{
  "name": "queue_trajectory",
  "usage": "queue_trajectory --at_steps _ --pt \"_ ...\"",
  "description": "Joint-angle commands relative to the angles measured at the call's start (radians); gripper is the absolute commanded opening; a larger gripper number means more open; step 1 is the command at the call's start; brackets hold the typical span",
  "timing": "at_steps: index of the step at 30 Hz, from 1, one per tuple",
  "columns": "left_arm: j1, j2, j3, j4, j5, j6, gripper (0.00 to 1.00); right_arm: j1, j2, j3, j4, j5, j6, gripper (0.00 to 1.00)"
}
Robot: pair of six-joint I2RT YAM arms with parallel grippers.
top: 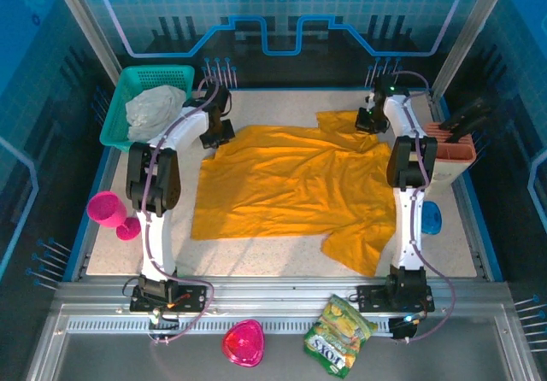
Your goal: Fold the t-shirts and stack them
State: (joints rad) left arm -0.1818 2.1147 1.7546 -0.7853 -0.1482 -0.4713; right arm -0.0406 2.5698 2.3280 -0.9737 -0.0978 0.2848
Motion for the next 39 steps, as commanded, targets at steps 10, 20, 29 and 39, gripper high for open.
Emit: queue_trajectory --at_steps 10,20,29,39 --pt "-0.004 -0.078 -0.074 0.030 0.016 -0.008 0.00 0.146 -0.445 -0.563 0.187 0.074 0.165 0.00" --pt "-0.004 -0.078 -0.115 0.056 0.031 -0.006 0.00 0.215 -0.552 -0.800 0.266 0.109 0.282 0.39" --pt "-0.004 -0.076 -0.130 0.067 0.029 -0.004 0.00 0.150 -0.639 -0.694 0.169 0.220 0.232 0.37" --pt "-0.004 -0.068 -0.132 0.066 0.027 0.005 0.00 0.043 -0.510 -0.678 0.178 0.235 0.224 0.17"
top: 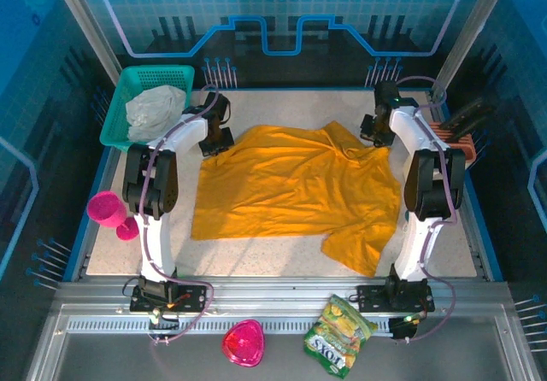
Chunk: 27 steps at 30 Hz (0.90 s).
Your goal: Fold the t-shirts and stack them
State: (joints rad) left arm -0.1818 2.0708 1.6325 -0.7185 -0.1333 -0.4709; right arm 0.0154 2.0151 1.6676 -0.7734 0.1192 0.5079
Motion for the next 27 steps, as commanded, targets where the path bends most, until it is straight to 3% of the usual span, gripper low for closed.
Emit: queue_trajectory --at_steps 1,6,14,19,24,27 --pt "-0.004 -0.025 -0.011 -0.001 0.012 0.004 0.00 -0.014 0.041 -0.042 -0.013 0.014 0.003 0.15" --pt "-0.004 -0.023 -0.017 0.000 0.010 0.008 0.00 -0.001 -0.032 -0.229 0.054 -0.023 0.029 0.10" --pt "-0.002 -0.033 -0.050 0.007 -0.006 0.013 0.00 0.043 -0.160 -0.476 0.143 -0.052 0.078 0.09" --pt "-0.002 -0.050 -0.061 0.011 -0.008 0.019 0.00 0.040 -0.250 -0.413 0.076 -0.020 0.052 0.12" --pt "-0.002 -0.064 -0.057 0.016 0.008 0.024 0.00 0.028 -0.283 -0.235 -0.012 0.038 0.000 0.32" --pt "-0.002 -0.070 -0.057 0.019 0.013 0.021 0.00 0.004 -0.215 -0.138 -0.032 0.018 -0.018 0.37"
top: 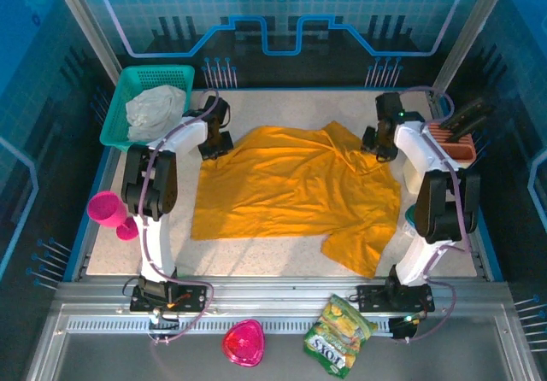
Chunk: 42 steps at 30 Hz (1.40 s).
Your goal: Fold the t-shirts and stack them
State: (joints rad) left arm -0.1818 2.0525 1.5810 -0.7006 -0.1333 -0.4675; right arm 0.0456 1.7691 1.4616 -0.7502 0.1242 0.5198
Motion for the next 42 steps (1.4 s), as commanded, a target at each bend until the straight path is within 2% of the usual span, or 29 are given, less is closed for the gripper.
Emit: queue_trajectory --at_steps 1,8,12,28,33,42 --pt "-0.002 -0.053 -0.005 0.002 0.015 0.017 0.00 -0.031 0.062 0.096 -0.057 0.007 -0.034 0.38" --pt "-0.002 -0.058 0.007 -0.004 0.009 0.021 0.00 -0.078 0.334 0.327 -0.091 -0.069 -0.032 0.41" --pt "-0.002 -0.058 0.014 -0.007 0.006 0.021 0.00 -0.084 0.425 0.397 -0.101 -0.078 -0.007 0.42" --pt "-0.002 -0.037 0.024 0.000 0.013 0.021 0.00 -0.084 0.505 0.333 -0.037 -0.123 0.064 0.44" --pt "-0.002 -0.033 0.024 0.004 0.012 0.025 0.00 -0.081 0.540 0.364 -0.047 -0.132 0.077 0.37" --pt "-0.002 -0.025 0.019 0.009 0.001 0.035 0.00 -0.076 0.609 0.432 -0.053 -0.117 0.092 0.16"
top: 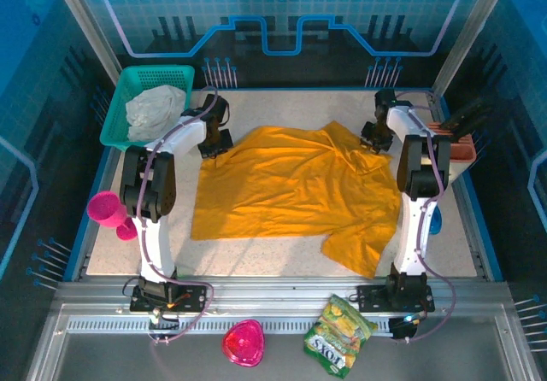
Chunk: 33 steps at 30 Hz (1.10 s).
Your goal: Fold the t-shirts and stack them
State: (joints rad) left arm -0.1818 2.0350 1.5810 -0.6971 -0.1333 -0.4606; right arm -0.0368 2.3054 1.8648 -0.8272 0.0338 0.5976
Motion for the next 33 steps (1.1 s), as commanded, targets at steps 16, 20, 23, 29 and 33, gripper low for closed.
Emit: queue_trajectory --at_steps 16,20,23,29,33 --pt "-0.002 -0.114 0.049 0.003 0.012 0.058 0.00 0.074 -0.128 0.117 0.063 0.019 -0.164 0.00" --pt "-0.002 -0.204 0.128 -0.045 0.004 0.087 0.00 0.111 -0.317 0.061 0.099 0.062 -0.249 0.00" --pt "-0.002 -0.280 0.188 -0.086 -0.001 0.101 0.00 0.136 -0.459 0.010 0.112 0.090 -0.312 0.00" --pt "0.004 -0.484 0.255 -0.162 0.005 0.115 0.00 0.168 -0.798 -0.116 0.109 0.109 -0.426 0.00" --pt "0.014 -0.636 0.275 -0.240 0.000 0.125 0.00 0.177 -1.050 -0.181 0.103 0.107 -0.509 0.00"
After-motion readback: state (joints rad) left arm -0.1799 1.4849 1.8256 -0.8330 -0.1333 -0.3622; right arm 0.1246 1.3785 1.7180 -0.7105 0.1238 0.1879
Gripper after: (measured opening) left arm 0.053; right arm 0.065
